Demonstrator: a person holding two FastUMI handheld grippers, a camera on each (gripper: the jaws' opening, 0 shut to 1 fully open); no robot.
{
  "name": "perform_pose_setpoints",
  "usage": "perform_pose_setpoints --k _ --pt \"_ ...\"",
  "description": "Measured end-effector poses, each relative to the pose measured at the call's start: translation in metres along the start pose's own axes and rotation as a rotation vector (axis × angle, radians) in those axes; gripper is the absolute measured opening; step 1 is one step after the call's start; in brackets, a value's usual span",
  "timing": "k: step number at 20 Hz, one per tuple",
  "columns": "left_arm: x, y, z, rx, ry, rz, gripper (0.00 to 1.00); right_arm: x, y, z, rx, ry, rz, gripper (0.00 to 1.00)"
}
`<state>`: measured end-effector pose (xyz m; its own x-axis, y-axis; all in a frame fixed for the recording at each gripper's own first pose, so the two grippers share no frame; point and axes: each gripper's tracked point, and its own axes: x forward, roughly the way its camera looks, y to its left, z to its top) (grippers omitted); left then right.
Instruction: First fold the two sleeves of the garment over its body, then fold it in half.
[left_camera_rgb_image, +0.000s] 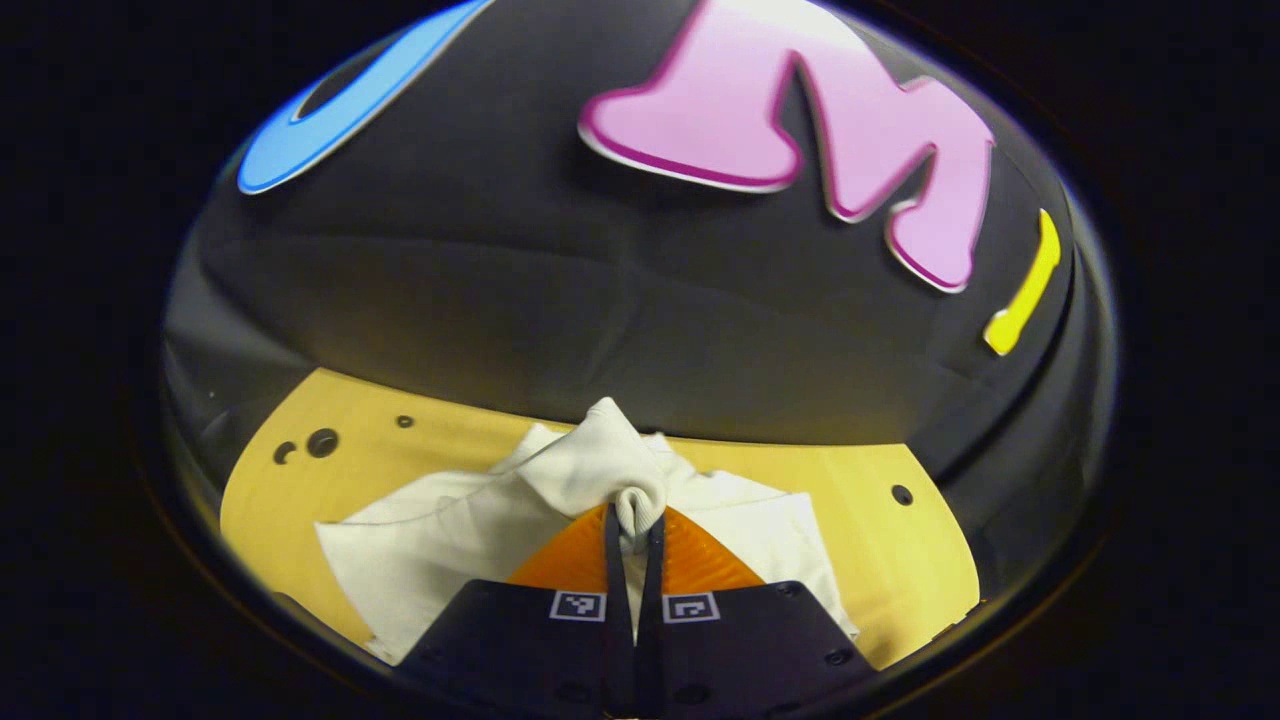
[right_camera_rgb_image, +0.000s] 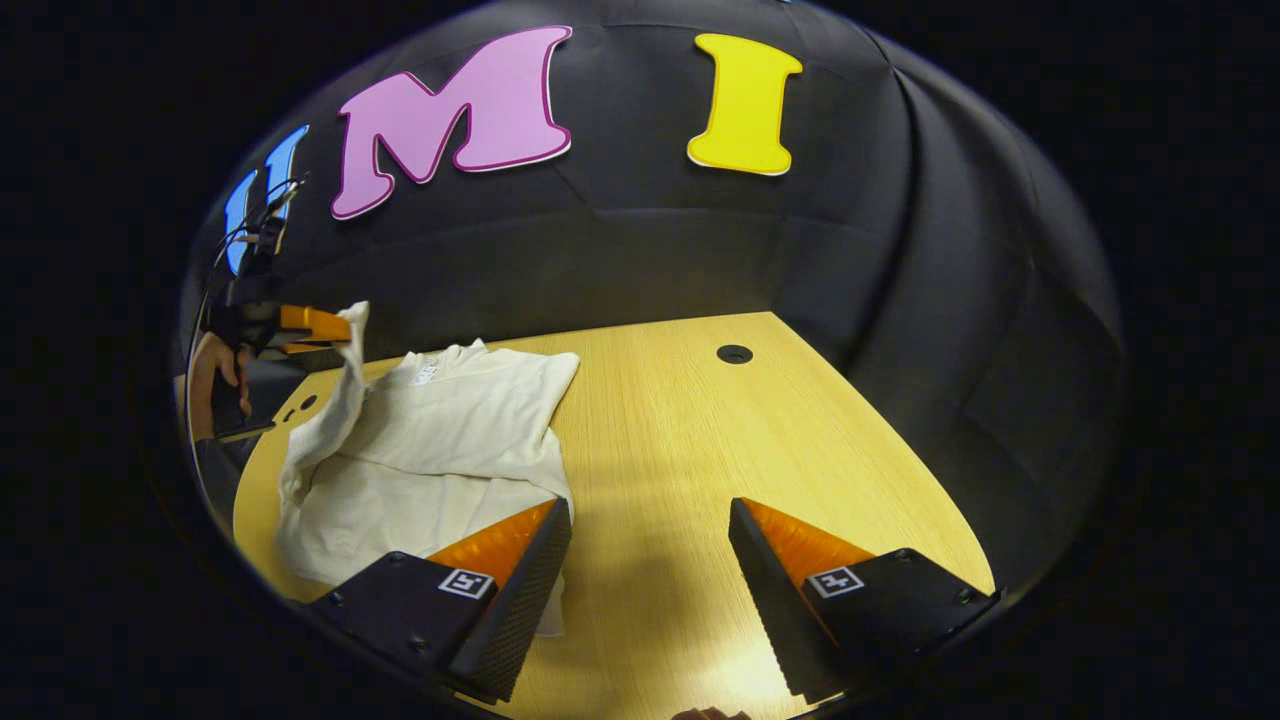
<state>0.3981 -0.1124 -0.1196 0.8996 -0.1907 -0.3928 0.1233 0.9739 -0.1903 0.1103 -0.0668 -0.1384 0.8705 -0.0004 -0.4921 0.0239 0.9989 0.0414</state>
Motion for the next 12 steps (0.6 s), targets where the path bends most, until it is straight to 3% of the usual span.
perform_pose_setpoints --k 2,7,12 --pt "0.013 -0.034 -0.007 0.025 0.021 -0.062 0.06 0.001 0.002 -0.002 0.004 0.008 0.013 0.98" --pt "0.047 -0.092 -0.032 0.111 0.086 -0.125 0.06 0.007 0.002 -0.007 -0.012 0.022 0.018 0.97" --pt "0.067 -0.117 -0.061 0.111 0.127 -0.093 0.14 0.011 0.002 -0.008 0.005 0.038 0.027 0.97"
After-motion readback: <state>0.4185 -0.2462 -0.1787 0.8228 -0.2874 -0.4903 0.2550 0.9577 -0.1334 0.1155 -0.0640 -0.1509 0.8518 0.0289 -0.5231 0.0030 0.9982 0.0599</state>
